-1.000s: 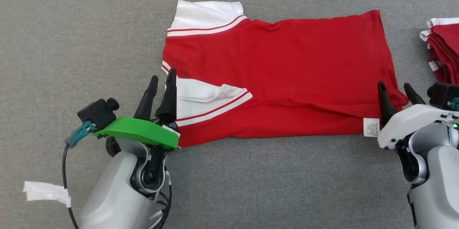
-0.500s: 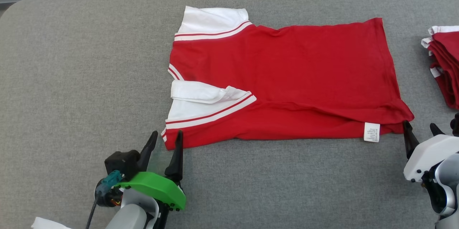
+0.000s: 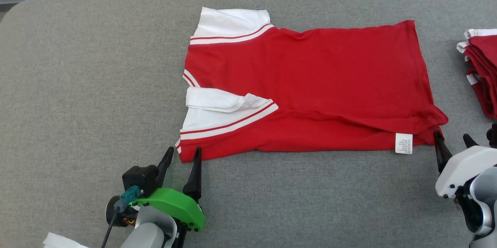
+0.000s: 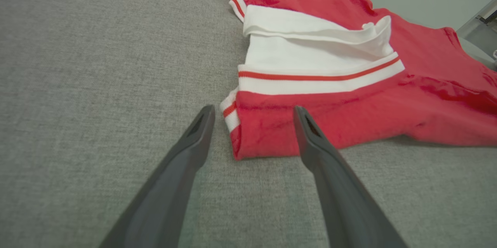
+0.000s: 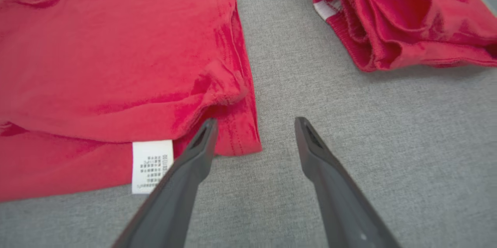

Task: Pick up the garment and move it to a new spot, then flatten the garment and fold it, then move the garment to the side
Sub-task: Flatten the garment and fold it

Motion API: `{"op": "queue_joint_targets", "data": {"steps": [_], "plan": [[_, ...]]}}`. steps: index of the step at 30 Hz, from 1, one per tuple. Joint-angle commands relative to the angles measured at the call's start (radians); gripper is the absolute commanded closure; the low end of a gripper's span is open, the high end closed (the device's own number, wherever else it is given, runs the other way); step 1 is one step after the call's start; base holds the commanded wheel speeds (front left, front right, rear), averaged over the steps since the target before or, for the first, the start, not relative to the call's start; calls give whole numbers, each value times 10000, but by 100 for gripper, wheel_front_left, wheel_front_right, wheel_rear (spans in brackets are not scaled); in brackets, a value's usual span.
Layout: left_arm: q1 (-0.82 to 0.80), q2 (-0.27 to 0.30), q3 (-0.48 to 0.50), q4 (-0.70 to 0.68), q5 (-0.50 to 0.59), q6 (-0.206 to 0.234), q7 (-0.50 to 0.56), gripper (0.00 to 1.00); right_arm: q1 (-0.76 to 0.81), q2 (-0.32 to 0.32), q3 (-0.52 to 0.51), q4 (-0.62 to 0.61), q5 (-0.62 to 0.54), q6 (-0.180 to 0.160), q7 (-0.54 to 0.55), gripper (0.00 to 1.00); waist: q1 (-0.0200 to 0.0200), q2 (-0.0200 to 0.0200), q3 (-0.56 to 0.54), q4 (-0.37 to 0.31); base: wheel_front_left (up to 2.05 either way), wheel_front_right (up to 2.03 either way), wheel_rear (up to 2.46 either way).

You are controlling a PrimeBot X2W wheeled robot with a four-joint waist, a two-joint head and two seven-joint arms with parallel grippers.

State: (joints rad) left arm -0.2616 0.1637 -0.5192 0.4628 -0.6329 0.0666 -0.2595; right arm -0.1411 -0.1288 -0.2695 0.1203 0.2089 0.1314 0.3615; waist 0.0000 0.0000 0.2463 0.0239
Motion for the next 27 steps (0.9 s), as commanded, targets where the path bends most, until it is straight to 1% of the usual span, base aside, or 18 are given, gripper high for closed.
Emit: {"op": "queue_joint_targets", "data": {"steps": [1,6,11,21,24,27], "plan": [[8,-37,-9,67,-34,41,-47,0,160,-9,-109,-42,-126,-17,112,0,0,0,3,-10,0,0,0],[-173,-28,7,377,45,235,-10,0,99,62,-215,102,-201,-17,190,0,0,0,58,-93,0,0,0],[-328,-55,48,696,21,309,-20,0,-456,92,-3,644,-75,-17,49,0,0,0,158,-199,0,0,0],[-659,-203,0,1217,-25,207,17,0,-1394,-99,435,2006,-91,-17,-48,0,0,0,389,-162,0,0,0],[-740,-269,-70,1423,-45,144,76,0,-1548,-148,544,2542,-120,-17,188,0,0,0,458,-154,0,0,0],[-816,-382,-202,1752,-169,23,419,0,-1546,-160,815,3078,24,-17,603,0,0,0,497,-144,0,0,0]]}}
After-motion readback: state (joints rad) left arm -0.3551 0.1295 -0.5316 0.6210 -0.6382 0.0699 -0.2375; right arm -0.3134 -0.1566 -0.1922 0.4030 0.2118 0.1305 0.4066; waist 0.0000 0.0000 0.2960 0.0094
